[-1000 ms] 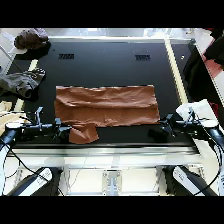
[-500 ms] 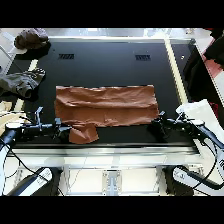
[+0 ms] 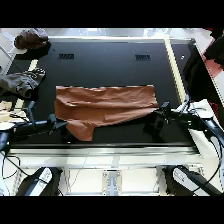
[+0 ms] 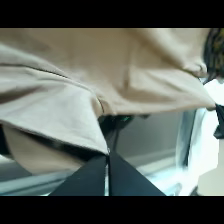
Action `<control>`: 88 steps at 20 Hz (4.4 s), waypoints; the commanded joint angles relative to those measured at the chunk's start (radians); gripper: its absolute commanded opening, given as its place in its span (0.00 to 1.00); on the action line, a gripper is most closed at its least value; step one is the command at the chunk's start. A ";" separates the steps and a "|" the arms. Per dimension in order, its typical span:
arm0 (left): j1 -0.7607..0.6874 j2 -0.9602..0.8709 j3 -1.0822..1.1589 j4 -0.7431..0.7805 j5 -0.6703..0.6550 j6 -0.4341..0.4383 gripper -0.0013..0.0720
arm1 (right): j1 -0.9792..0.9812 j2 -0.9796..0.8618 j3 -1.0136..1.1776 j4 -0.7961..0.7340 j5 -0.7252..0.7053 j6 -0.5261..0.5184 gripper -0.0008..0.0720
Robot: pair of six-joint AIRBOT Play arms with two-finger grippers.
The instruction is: Fold the shirts.
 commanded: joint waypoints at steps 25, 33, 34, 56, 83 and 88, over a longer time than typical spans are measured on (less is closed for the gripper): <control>-0.397 -0.704 0.617 0.272 0.618 -0.141 0.03 | 0.124 -0.323 0.305 -0.386 -0.092 0.110 0.02; -0.399 -0.687 0.657 0.198 0.612 -0.140 0.78 | 0.122 -0.337 0.384 -0.386 -0.140 0.110 0.09; -0.399 -0.668 0.668 0.185 0.608 -0.140 0.78 | 0.119 -0.333 0.428 -0.386 -0.100 0.110 0.10; -0.938 -0.730 1.345 0.828 0.182 -0.195 0.65 | -0.396 -0.178 0.526 -0.253 0.085 -0.082 0.65; -0.983 -0.887 1.341 0.832 0.057 -0.189 0.03 | -0.028 -0.581 0.467 0.091 0.456 -0.442 0.03; -0.986 -1.001 1.305 0.776 0.015 -0.185 0.03 | 0.019 -0.421 0.649 0.080 0.464 -0.309 0.03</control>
